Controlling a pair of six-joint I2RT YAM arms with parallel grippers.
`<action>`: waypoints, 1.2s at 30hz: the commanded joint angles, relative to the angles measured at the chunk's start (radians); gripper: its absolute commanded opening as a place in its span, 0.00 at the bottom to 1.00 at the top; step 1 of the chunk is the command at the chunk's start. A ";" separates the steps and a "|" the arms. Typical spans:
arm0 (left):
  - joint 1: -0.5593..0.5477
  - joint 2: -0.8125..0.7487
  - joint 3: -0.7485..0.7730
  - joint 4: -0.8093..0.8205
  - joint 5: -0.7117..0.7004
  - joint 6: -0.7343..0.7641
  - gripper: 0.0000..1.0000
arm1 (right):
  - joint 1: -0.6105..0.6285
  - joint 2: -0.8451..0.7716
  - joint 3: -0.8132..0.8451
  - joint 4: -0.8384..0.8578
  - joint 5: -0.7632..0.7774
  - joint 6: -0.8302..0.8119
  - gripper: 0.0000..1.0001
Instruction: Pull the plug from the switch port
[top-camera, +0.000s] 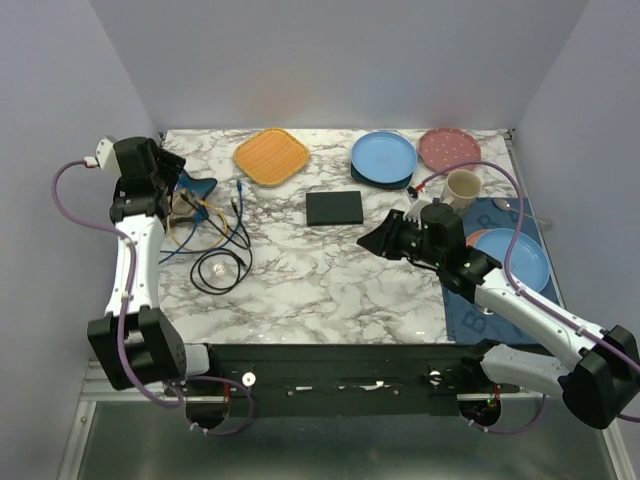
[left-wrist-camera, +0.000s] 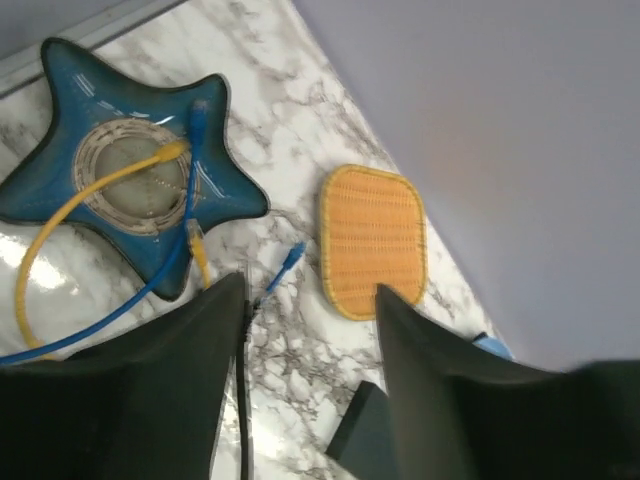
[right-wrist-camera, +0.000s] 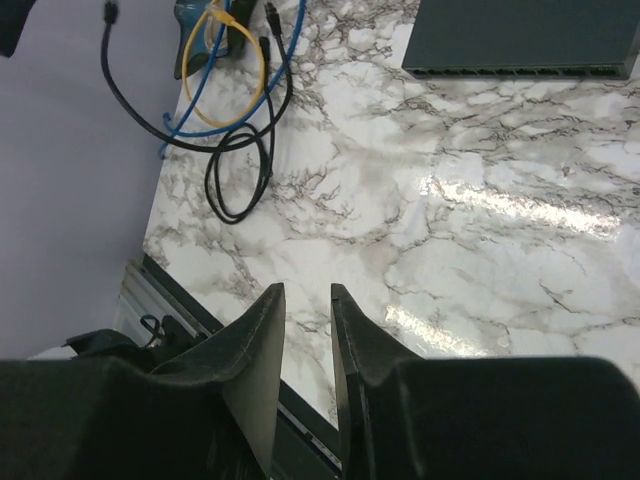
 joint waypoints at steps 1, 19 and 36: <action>0.032 0.126 0.067 -0.168 -0.059 -0.060 0.90 | 0.005 -0.040 -0.052 0.005 0.020 -0.027 0.33; -0.365 0.140 -0.193 0.261 0.205 -0.115 0.80 | -0.125 0.323 0.122 0.015 0.171 0.133 0.01; -0.460 0.651 -0.006 0.281 0.231 -0.172 0.37 | -0.260 0.859 0.544 -0.163 0.181 0.175 0.01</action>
